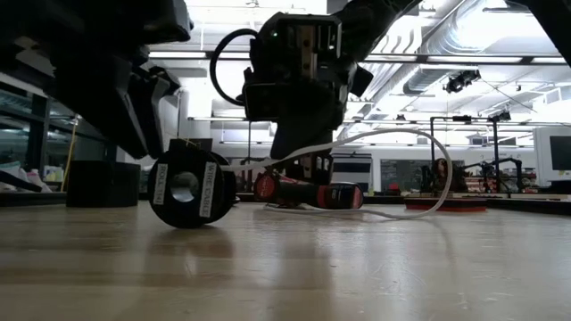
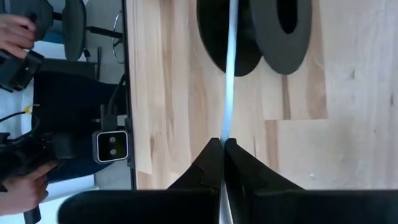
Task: Coil cords
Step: Coil the white cable wire into the black spool
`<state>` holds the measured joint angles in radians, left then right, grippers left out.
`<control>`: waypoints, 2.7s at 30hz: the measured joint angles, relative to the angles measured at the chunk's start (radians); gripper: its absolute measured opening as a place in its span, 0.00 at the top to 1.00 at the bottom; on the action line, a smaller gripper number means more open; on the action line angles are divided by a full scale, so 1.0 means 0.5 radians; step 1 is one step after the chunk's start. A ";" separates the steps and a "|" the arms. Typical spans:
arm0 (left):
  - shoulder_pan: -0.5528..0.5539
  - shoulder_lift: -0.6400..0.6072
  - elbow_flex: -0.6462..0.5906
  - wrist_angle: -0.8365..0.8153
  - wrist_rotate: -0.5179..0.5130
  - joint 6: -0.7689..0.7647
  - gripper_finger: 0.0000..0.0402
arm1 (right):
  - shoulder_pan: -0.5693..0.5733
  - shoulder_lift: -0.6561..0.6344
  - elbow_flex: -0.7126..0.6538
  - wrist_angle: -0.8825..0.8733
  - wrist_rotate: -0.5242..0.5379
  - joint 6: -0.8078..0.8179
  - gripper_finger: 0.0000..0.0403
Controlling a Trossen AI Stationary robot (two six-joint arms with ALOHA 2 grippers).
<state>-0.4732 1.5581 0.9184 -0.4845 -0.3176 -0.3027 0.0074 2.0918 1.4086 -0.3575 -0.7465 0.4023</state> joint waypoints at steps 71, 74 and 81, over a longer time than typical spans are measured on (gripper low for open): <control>0.222 0.163 -0.001 0.771 0.137 0.351 0.67 | 0.060 -0.375 0.001 -1.269 0.568 -0.393 1.00; 0.235 0.163 -0.001 0.772 0.138 0.384 0.67 | 0.083 -0.403 0.000 -1.454 0.709 -0.417 1.00; 0.268 0.163 -0.001 0.770 0.137 0.384 0.67 | 0.103 -0.458 0.000 -1.549 0.802 -0.403 1.00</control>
<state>-0.3393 1.6398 0.9180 -0.0995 -0.2489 -0.1106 0.0591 1.8629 1.4088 -1.1318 -0.3456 0.2007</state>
